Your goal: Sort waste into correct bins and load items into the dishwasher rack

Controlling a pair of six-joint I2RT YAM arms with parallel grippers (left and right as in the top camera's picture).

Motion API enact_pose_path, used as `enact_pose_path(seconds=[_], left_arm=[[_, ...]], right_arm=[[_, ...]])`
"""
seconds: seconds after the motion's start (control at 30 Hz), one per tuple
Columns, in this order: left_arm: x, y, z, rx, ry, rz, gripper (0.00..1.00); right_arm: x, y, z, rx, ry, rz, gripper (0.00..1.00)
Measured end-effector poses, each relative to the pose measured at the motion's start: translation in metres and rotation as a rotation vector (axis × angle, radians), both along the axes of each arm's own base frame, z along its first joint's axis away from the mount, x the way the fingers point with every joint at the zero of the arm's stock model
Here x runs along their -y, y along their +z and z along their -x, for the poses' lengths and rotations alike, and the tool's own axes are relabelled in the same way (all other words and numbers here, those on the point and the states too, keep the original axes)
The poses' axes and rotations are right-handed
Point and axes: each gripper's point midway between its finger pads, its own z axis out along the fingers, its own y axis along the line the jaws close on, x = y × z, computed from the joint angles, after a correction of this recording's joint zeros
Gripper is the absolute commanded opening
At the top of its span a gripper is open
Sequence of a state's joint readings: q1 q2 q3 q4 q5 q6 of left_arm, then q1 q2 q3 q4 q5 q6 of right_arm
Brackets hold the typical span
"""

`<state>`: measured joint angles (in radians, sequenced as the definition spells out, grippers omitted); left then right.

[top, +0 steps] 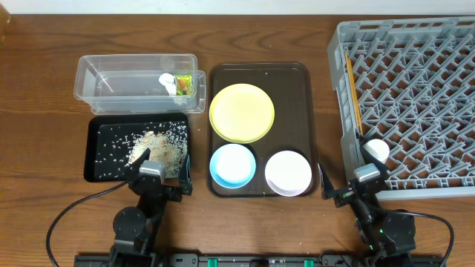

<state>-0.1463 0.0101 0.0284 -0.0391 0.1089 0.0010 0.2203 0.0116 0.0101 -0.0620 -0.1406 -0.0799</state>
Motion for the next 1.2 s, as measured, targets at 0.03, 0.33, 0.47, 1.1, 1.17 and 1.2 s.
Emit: enact_pose_path(seconds=[0.03,0.33,0.47,1.1,1.17,1.2], left_arm=[[0.0,0.0,0.0,0.0,0.0,0.0,0.95],[0.0,0.0,0.0,0.0,0.0,0.0,0.95],[0.0,0.0,0.0,0.0,0.0,0.0,0.95],[0.0,0.0,0.0,0.0,0.0,0.0,0.95],[0.0,0.0,0.0,0.001,0.001,0.0,0.95],[0.0,0.0,0.0,0.0,0.001,0.0,0.95]], right_arm=[[0.0,0.0,0.0,0.0,0.0,0.0,0.99],[0.0,0.0,0.0,0.0,0.0,0.0,0.99],[0.0,0.004,0.0,0.017,0.001,-0.004,0.99],[-0.012,0.094,0.02,-0.034,0.085,-0.143,0.99],[-0.011,0.113,0.022,-0.134,0.076,-0.135,0.99],[-0.011,0.118,0.022,-0.192,0.072,-0.127,0.99]])
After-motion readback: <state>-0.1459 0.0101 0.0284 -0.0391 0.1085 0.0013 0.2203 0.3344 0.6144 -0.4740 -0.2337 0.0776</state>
